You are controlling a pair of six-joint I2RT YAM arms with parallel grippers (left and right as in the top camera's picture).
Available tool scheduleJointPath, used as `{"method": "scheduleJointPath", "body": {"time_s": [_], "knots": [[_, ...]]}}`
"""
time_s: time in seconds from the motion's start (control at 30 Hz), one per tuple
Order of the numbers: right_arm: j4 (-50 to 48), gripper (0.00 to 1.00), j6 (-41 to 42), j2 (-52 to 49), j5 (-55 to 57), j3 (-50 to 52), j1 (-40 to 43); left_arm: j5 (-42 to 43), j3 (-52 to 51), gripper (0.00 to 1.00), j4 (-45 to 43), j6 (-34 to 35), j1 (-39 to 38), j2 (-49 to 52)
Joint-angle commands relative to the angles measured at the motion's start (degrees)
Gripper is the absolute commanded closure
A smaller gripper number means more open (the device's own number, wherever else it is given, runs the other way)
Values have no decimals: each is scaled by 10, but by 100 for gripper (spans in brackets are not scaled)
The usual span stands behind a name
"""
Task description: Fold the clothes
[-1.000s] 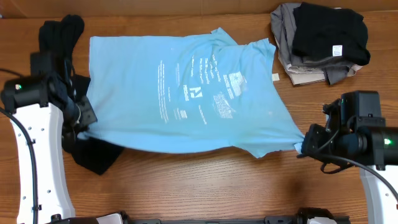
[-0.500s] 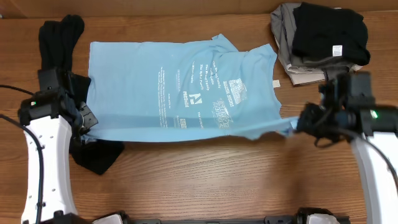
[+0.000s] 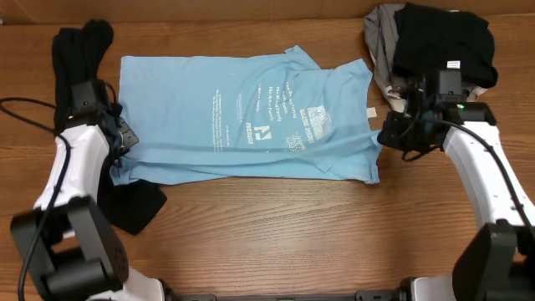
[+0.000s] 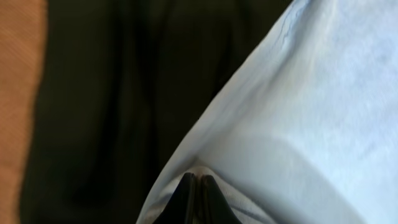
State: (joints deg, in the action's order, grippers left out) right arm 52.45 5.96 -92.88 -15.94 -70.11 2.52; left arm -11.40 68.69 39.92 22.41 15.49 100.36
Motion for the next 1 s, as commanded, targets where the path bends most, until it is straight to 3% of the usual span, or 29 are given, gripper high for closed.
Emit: {"method": "scheduleJointPath", "body": {"time_s": [0.0, 0.27, 0.3, 0.37, 0.47, 0.67, 0.83, 0.97], "knots": [[-28, 95, -15, -24, -9, 0, -13, -5, -3, 96, -32, 10, -1, 35], [-82, 95, -14, -100, -9, 0, -25, -4, -3, 96, -100, 10, -2, 70], [-87, 90, -14, -106, -9, 0, -25, -4, -3, 94, -108, 10, -2, 70], [-94, 63, -14, -108, -7, 0, -25, -4, -3, 75, -123, 9, -2, 70], [-85, 46, -13, -107, -9, -14, -21, -4, 2, 56, -129, -8, -1, 70], [39, 34, -20, -99, -9, -144, -16, 10, 115, 26, -6, -51, -1, 60], [150, 21, -72, -99, -71, -309, -21, 149, 282, 16, 91, -146, -5, 59], [179, 20, -77, -99, -79, -383, -28, 157, 372, 14, 96, -179, -23, 65]]}}
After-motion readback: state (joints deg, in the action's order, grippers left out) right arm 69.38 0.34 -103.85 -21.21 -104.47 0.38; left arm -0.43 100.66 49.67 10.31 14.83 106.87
